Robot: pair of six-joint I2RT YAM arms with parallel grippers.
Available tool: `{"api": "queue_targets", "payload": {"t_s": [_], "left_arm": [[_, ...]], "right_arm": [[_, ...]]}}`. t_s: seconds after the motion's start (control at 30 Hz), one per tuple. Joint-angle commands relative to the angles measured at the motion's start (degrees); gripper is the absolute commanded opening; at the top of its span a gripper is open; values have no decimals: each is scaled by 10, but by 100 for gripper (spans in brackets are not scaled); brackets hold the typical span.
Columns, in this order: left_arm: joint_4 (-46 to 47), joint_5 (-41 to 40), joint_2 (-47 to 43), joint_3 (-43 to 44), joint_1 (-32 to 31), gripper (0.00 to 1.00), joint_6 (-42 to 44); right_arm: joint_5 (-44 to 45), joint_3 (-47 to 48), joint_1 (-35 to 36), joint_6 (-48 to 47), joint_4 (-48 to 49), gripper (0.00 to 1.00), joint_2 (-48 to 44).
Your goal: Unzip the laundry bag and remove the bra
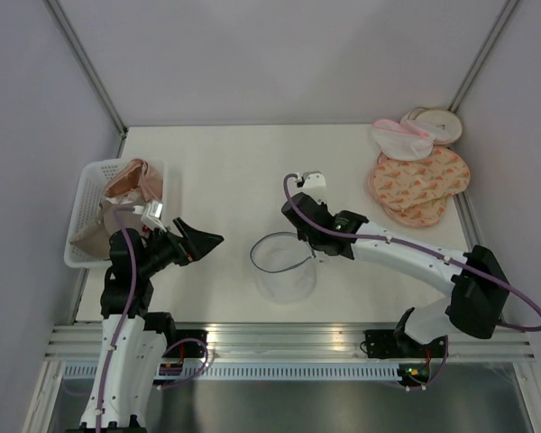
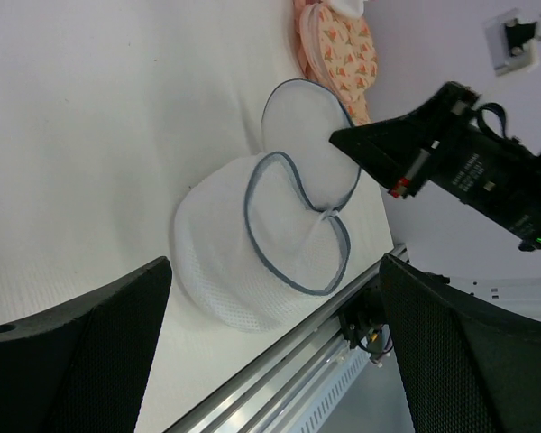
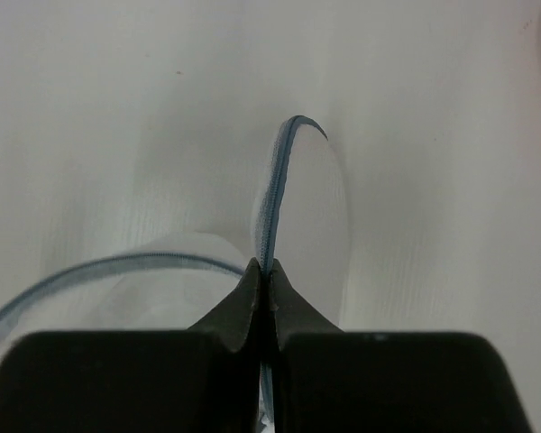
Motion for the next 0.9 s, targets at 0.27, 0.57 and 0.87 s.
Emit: {"api": "queue_targets", "payload": {"t_s": [0.27, 0.57, 0.87], "left_arm": [[15, -37, -18, -3, -2, 98, 6], [7, -54, -21, -14, -1, 98, -3], [-9, -47, -30, -12, -2, 98, -1]], "right_arm": [[-15, -50, 183, -204, 18, 0, -73], [59, -100, 359, -307, 111, 0, -51], [263, -62, 398, -349, 168, 0, -35]]}}
